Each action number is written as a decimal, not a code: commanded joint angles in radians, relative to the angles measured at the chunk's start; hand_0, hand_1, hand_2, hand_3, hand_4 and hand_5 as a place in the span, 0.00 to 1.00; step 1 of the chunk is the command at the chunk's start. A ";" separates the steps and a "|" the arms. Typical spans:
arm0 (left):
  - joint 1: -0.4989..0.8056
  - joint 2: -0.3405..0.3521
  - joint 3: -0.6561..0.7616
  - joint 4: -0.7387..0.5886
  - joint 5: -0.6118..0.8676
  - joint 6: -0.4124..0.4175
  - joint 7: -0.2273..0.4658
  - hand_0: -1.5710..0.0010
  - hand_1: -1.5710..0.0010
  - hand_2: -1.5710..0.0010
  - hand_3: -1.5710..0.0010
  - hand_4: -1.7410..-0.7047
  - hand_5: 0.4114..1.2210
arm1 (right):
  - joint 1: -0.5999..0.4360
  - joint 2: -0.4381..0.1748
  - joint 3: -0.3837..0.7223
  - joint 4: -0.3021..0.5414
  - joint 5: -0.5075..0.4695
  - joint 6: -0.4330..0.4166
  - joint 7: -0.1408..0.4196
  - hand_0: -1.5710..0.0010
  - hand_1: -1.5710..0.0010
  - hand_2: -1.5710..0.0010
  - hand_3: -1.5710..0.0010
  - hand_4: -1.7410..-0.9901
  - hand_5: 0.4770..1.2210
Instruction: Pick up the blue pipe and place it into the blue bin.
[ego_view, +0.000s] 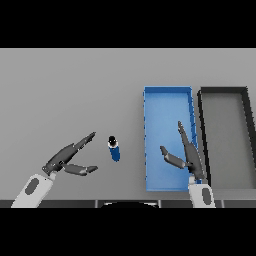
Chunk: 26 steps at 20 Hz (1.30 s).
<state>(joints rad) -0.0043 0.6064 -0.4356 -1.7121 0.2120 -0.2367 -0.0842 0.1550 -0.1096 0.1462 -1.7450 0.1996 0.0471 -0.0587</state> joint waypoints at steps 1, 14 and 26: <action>0.003 -0.005 -0.014 -0.002 -0.019 0.003 0.002 1.00 1.00 1.00 1.00 0.55 0.08 | -0.008 -0.002 -0.008 -0.008 -0.009 -0.001 0.007 1.00 1.00 1.00 1.00 0.70 0.19; -0.141 -0.262 -0.116 0.251 -0.144 0.038 0.020 1.00 1.00 1.00 1.00 0.57 0.06 | 0.006 0.003 -0.013 -0.012 -0.013 -0.006 0.014 1.00 1.00 1.00 1.00 0.71 0.17; -0.189 -0.427 -0.108 0.356 -0.089 0.052 -0.022 0.68 0.57 0.53 0.55 0.31 0.55 | 0.024 0.007 -0.009 -0.028 -0.017 -0.002 0.014 1.00 1.00 1.00 1.00 0.73 0.17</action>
<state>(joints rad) -0.1935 0.1784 -0.5438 -1.3560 0.1233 -0.1850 -0.1059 0.1787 -0.1020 0.1376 -1.7728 0.1821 0.0454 -0.0456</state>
